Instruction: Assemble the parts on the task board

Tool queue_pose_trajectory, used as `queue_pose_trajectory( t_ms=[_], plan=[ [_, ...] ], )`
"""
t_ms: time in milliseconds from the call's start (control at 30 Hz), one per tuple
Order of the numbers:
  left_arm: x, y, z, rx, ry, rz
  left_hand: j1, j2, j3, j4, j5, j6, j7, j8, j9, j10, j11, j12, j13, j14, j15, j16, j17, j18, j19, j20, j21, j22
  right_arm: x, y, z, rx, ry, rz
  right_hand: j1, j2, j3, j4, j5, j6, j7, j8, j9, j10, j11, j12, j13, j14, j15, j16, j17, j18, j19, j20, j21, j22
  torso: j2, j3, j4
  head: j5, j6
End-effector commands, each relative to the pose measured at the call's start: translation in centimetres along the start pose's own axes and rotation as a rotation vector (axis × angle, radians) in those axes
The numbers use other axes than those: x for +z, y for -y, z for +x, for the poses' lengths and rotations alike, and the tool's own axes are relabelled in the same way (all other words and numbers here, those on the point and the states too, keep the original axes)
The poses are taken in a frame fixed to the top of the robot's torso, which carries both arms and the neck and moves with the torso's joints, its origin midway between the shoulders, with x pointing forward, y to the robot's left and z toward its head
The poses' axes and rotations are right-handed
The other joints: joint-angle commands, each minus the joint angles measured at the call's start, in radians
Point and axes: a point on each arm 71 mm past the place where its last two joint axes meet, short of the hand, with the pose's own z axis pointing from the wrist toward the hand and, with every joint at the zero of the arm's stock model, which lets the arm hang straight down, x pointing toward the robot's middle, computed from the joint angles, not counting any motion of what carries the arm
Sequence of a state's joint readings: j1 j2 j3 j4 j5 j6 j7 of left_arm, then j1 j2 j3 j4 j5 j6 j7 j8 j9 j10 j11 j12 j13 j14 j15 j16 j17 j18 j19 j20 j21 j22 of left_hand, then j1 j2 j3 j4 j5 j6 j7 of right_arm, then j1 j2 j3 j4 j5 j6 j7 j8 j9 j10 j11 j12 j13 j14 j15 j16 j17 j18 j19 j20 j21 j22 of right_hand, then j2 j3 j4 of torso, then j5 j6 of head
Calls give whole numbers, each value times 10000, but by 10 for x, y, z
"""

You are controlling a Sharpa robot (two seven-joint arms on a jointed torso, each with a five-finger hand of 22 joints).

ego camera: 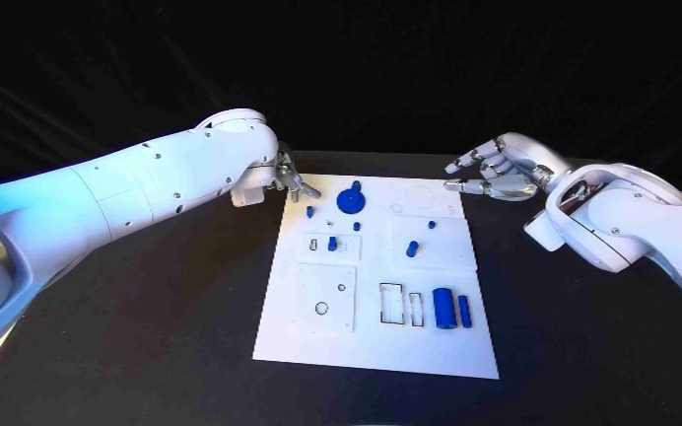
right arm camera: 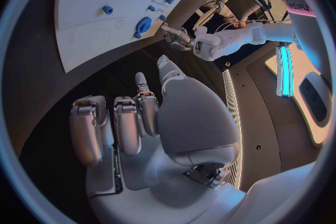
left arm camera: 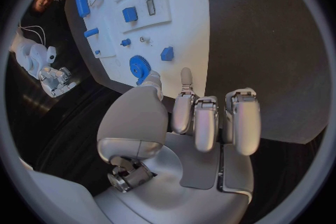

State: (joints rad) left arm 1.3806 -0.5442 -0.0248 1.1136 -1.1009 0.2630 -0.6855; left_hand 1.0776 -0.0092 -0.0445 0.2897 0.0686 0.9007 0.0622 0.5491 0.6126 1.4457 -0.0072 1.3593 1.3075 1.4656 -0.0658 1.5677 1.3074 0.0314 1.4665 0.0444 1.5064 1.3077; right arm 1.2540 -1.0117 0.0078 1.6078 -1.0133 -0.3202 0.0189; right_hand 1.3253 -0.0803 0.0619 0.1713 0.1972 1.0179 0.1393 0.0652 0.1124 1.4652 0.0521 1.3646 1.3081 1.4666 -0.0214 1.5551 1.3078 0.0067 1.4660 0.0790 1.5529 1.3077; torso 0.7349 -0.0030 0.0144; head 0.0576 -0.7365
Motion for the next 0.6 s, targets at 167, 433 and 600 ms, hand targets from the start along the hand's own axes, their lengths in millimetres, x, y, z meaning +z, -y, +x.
queue_pose_trajectory(
  t_ms=[167, 433, 600],
  plan=[
    [2, 6, 8, 679, -515, 278, 70, 71, -82, 4, 37, 104, -27, 62, -10, 30, -47, 41, 561, 1052, -42, 31, 2634, -72, 587, -33, 24, 1639, 1, -1, 2, -57, -84, -107, -57, 39, -54, 10, 68, 9, 10, 34, 16, 86, 30, -31, 1544, 954, 42, -48, 2272, 24, 850, 92, -39, 2279, -22, 9, 20, -23, -35],
    [2, 10, 12, 731, -767, 395, 121, 147, -104, 4, 44, 128, -39, 100, -16, 40, -58, 53, 569, 1052, -52, 31, 2634, -74, 590, -45, 28, 1647, 1, -2, 2, -54, -97, -114, -57, 39, -54, 10, 68, 9, 10, 34, 16, 86, 30, -31, 1544, 954, 42, -48, 2272, 24, 850, 92, -39, 2279, -22, 9, 11, -10, -27],
    [3, 9, 13, 768, -851, 362, 331, 252, -125, -25, 53, 124, -52, 149, -37, 47, -72, 59, 571, 1052, -66, 31, 2634, -76, 592, -63, 31, 1656, 1, -2, 2, -55, -99, -111, -57, 39, -54, 10, 68, 9, 10, 34, 16, 86, 30, -31, 1544, 954, 42, -48, 2272, 24, 850, 92, -39, 2279, -22, 9, 18, 1, -27]
  ],
)
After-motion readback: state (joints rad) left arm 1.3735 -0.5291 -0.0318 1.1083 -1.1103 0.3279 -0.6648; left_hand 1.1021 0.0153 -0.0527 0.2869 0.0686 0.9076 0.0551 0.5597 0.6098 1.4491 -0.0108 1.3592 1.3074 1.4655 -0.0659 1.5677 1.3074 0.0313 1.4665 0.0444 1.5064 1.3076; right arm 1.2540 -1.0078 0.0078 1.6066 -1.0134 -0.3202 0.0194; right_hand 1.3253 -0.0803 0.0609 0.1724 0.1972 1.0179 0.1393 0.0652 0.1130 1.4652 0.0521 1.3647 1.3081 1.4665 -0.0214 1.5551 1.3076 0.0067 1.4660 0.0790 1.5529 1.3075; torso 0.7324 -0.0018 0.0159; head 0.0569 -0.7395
